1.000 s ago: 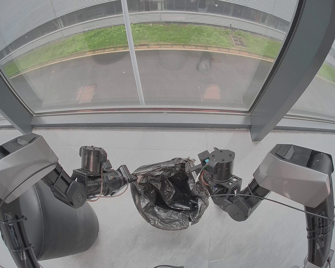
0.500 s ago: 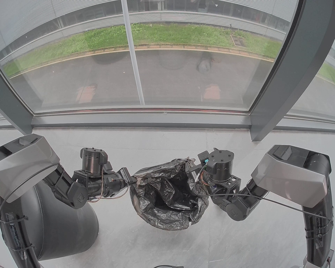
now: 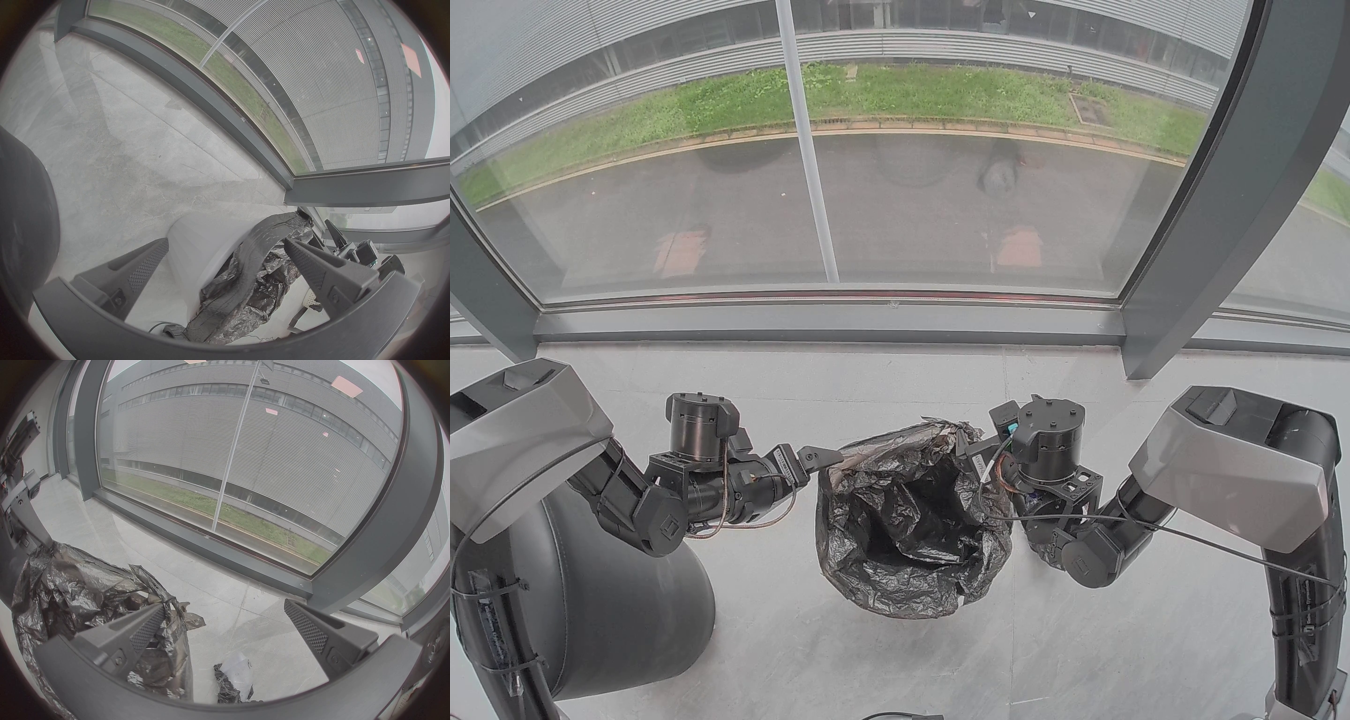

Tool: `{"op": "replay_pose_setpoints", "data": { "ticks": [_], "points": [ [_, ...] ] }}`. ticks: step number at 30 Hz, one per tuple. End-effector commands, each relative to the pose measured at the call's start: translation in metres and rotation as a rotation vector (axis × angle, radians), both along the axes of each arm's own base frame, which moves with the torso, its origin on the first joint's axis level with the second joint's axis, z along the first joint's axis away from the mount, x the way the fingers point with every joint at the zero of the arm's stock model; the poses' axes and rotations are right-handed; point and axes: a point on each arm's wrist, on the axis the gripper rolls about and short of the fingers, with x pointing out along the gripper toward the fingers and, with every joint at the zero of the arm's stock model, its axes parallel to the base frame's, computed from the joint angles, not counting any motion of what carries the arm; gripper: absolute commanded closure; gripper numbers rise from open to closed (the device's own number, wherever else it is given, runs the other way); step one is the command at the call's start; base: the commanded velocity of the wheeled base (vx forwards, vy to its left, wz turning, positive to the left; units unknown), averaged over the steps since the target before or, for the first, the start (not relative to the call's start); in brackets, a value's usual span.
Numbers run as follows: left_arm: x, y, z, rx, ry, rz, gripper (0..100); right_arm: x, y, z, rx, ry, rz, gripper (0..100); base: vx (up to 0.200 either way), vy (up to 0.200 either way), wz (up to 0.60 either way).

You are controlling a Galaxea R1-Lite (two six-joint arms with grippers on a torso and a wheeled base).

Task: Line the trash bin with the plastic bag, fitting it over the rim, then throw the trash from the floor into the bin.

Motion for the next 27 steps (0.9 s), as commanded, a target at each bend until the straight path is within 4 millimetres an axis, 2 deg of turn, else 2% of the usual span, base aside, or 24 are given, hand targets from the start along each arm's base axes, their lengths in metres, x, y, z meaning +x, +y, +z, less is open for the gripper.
{"op": "replay_pose_setpoints", "data": {
  "ticks": [1,6,11,16,22,27],
  "points": [
    [0.005,0.004,-0.003,0.000,0.002,0.013,0,0.002,-0.002,-0.001,0.000,0.001,-0.007,0,0.000,0.000,0.00],
    [0.006,0.004,-0.009,0.015,0.009,0.020,0,0.002,-0.002,-0.003,-0.002,0.004,-0.005,0,0.000,0.000,0.00],
    [0.009,0.004,-0.020,0.107,-0.012,0.042,0,0.005,0.000,0.000,0.006,-0.008,-0.005,0,0.000,0.000,0.00],
    [0.011,0.005,-0.018,0.110,-0.024,0.053,0,0.006,0.001,0.000,0.009,-0.012,-0.005,0,0.000,0.000,0.00],
    [0.001,0.006,-0.007,0.113,-0.035,0.044,0,0.007,0.002,-0.003,0.005,-0.007,-0.005,0,0.000,0.000,0.00],
    [0.001,0.003,-0.008,0.119,-0.039,0.038,0,0.008,0.004,-0.006,0.006,-0.008,-0.004,0,0.000,0.000,0.00]
  ]
}}
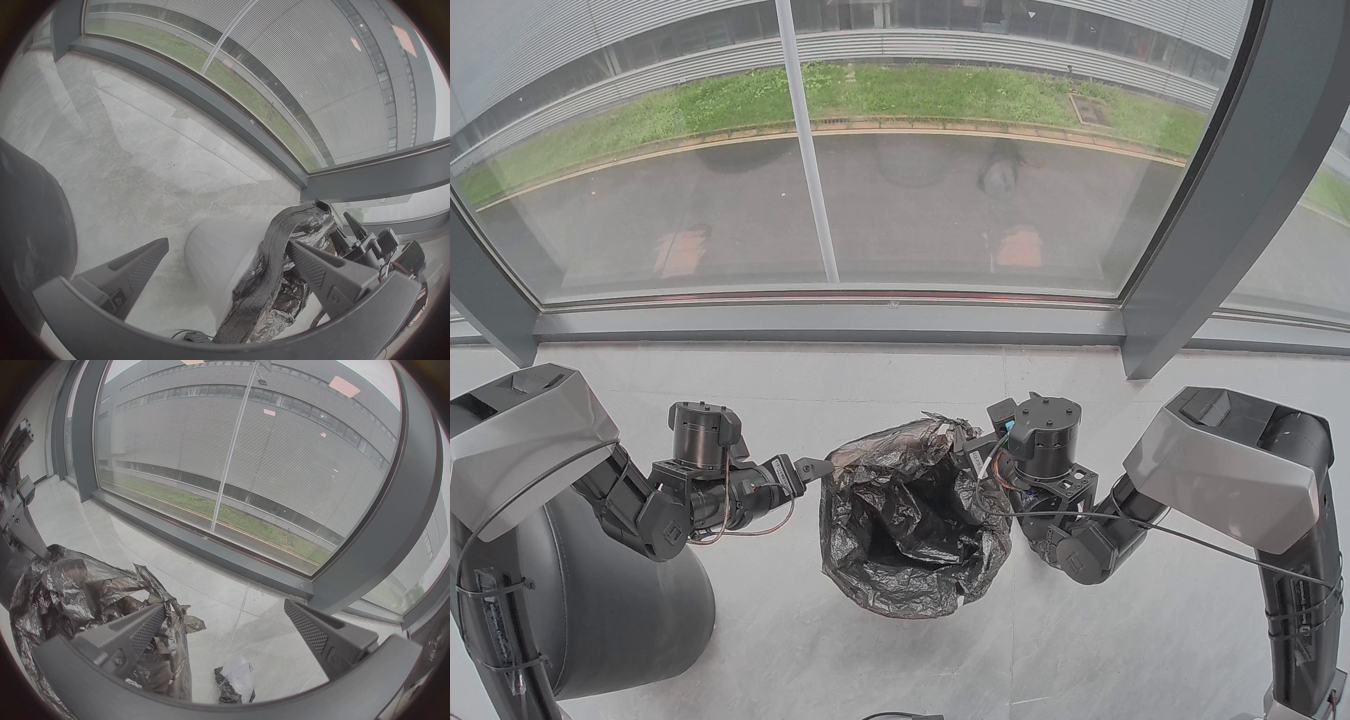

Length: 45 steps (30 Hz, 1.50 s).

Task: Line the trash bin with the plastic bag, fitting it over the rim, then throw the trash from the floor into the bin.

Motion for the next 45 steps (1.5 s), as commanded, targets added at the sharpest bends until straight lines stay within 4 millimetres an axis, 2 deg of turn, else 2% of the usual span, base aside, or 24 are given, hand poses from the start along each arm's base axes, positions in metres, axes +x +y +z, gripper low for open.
{"op": "replay_pose_setpoints", "data": {
  "ticks": [1,8,15,21,34,39,45],
  "points": [
    [0.000,-0.001,0.002,-0.001,-0.008,-0.004,0,0.001,0.002,-0.004,-0.002,0.003,0.002,0,0.000,0.000,0.00],
    [-0.004,-0.008,0.005,-0.013,-0.032,-0.025,0,0.002,0.007,-0.008,0.000,0.003,0.016,0,0.000,0.000,0.00],
    [0.001,-0.010,-0.009,-0.005,-0.021,-0.026,0,0.005,0.007,-0.008,0.006,-0.003,0.013,0,0.000,0.000,0.00],
    [0.012,-0.002,-0.023,0.048,-0.045,-0.018,0,0.005,0.008,-0.005,0.031,-0.009,0.010,0,0.000,0.000,0.00],
    [0.021,0.005,-0.023,0.069,-0.076,0.032,0,0.002,0.013,-0.002,0.037,-0.014,0.022,0,0.000,0.000,0.00],
    [0.025,0.016,-0.027,0.073,-0.065,0.062,0,0.002,0.012,-0.002,0.036,-0.012,0.022,0,0.000,0.000,0.00],
    [0.027,0.023,-0.041,0.084,-0.033,0.076,0,0.002,0.013,-0.003,0.036,-0.012,0.022,0,0.000,0.000,0.00]
  ]
}}
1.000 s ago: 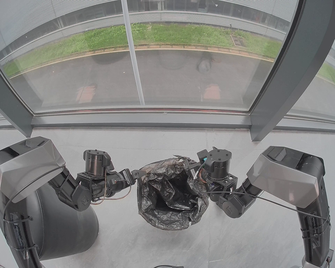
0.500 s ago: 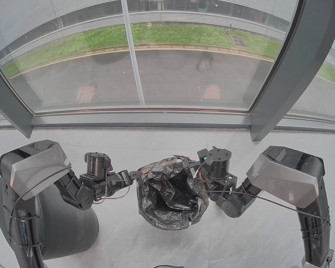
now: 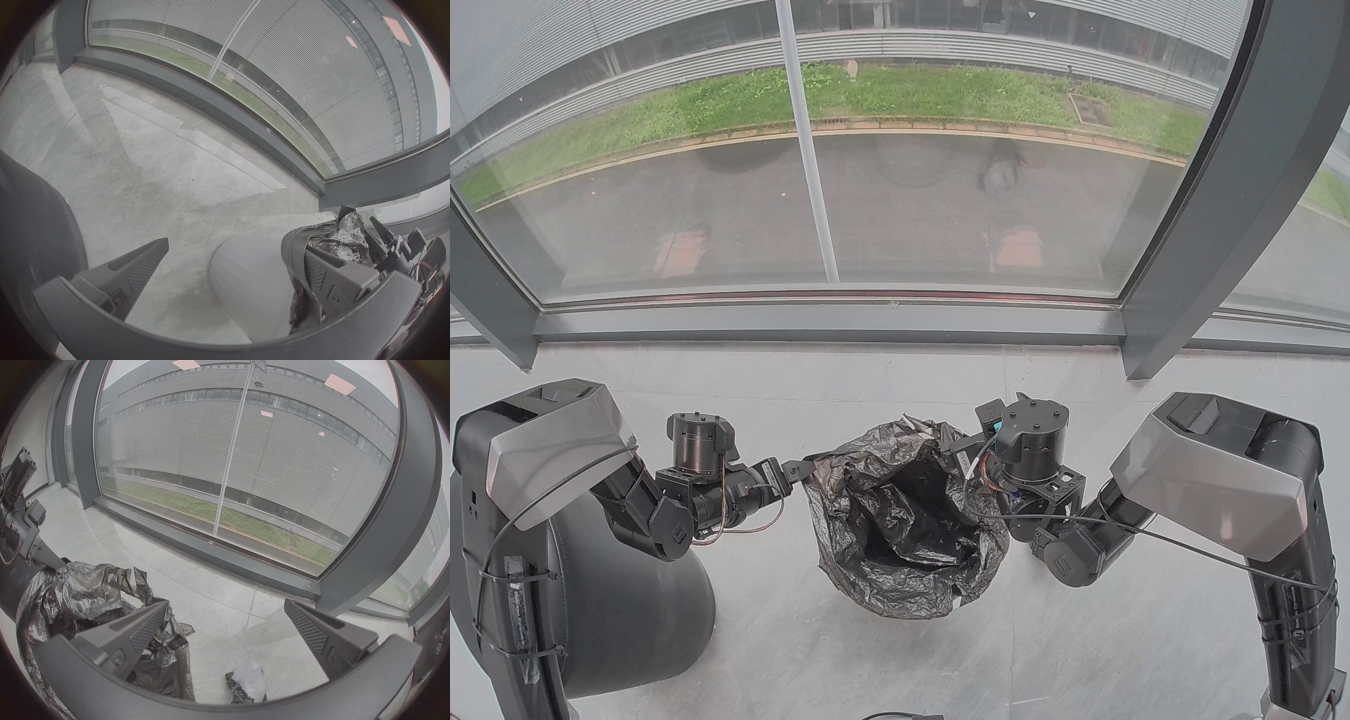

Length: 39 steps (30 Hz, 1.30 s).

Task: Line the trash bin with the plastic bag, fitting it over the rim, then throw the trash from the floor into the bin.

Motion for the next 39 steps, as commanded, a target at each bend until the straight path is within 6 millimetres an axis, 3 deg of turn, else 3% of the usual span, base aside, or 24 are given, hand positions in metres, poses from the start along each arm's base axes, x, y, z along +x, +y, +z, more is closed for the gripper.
{"op": "replay_pose_setpoints", "data": {
  "ticks": [1,12,21,29,34,39],
  "points": [
    [0.001,0.003,-0.014,0.008,0.032,0.007,0,0.000,0.000,0.000,-0.001,0.000,0.000,0,0.000,0.000,0.00],
    [-0.001,0.001,-0.037,0.022,0.090,0.000,0,0.001,0.000,-0.002,-0.002,0.001,-0.003,0,0.000,0.000,0.00],
    [0.000,-0.003,-0.043,0.036,0.095,-0.015,0,0.002,-0.001,-0.002,-0.001,0.000,-0.004,0,0.000,0.000,0.00],
    [0.000,-0.007,-0.054,0.136,0.082,-0.021,0,-0.004,-0.002,0.011,0.003,-0.012,0.001,0,0.000,0.000,0.00],
    [-0.007,-0.006,-0.044,0.125,0.085,0.005,0,-0.013,-0.009,0.024,0.002,-0.011,-0.001,0,0.000,0.000,0.00],
    [-0.022,-0.006,-0.010,0.085,0.049,0.020,0,-0.021,-0.016,0.028,0.001,0.002,-0.003,0,0.000,0.000,0.00]
  ]
}}
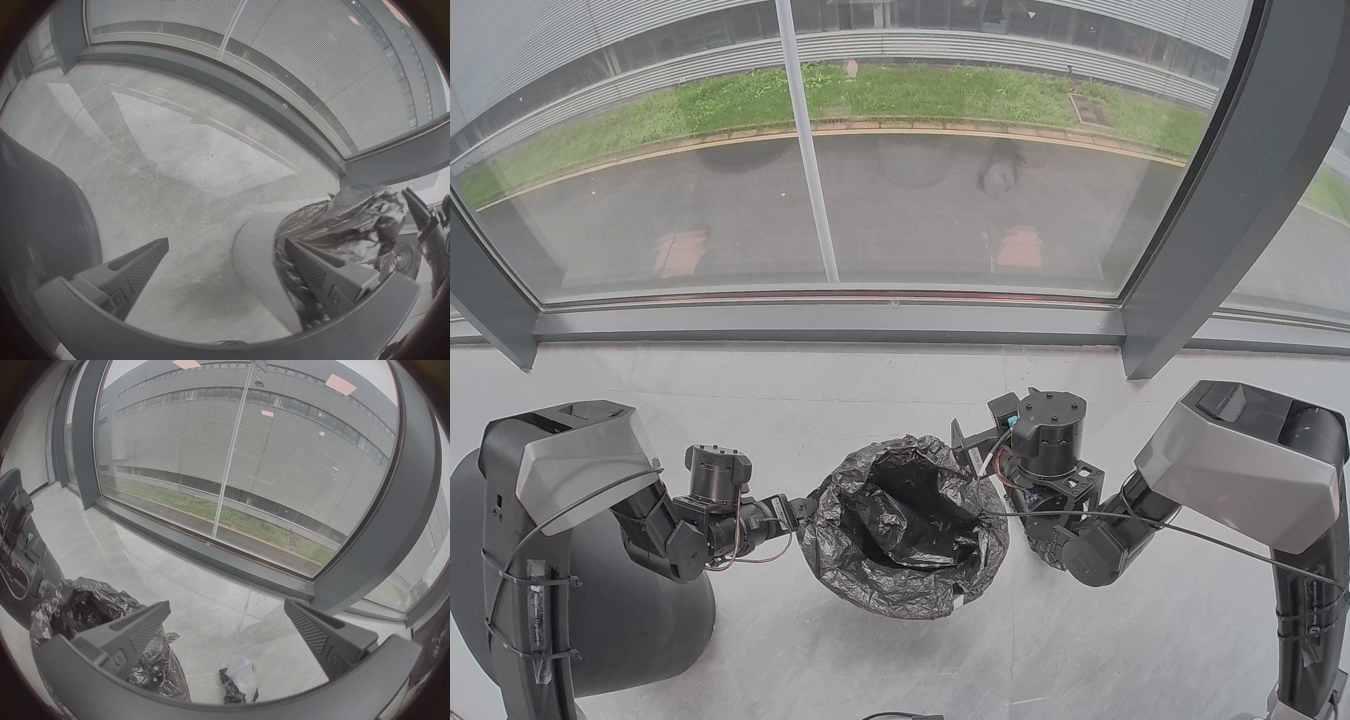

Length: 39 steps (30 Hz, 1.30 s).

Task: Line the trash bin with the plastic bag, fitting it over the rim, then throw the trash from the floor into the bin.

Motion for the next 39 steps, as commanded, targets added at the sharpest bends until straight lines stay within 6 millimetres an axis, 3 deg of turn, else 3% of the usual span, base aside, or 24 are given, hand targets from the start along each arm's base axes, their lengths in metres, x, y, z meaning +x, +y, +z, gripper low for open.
{"op": "replay_pose_setpoints", "data": {
  "ticks": [1,9,16,24,30,39],
  "points": [
    [-0.015,0.000,0.037,-0.038,-0.050,0.007,0,-0.009,-0.006,0.009,0.006,0.002,0.002,0,0.000,0.000,0.00],
    [-0.052,-0.004,0.087,-0.117,-0.102,-0.001,0,-0.031,0.028,-0.006,0.006,0.039,0.094,0,0.000,0.000,0.00],
    [-0.073,-0.001,0.107,-0.191,-0.109,0.025,0,-0.034,0.051,-0.019,0.011,0.091,0.130,0,0.000,0.000,0.00],
    [-0.082,0.002,0.140,-0.229,-0.204,0.023,0,-0.023,0.084,-0.001,0.091,0.220,0.130,0,0.000,0.000,0.00],
    [-0.091,0.005,0.140,-0.229,-0.194,0.024,0,-0.010,0.103,-0.004,0.084,0.251,0.139,0,0.000,0.000,0.00],
    [-0.088,0.006,0.141,-0.245,-0.236,0.020,0,-0.020,0.117,-0.019,0.053,0.282,0.169,0,0.000,0.000,0.00]
  ]
}}
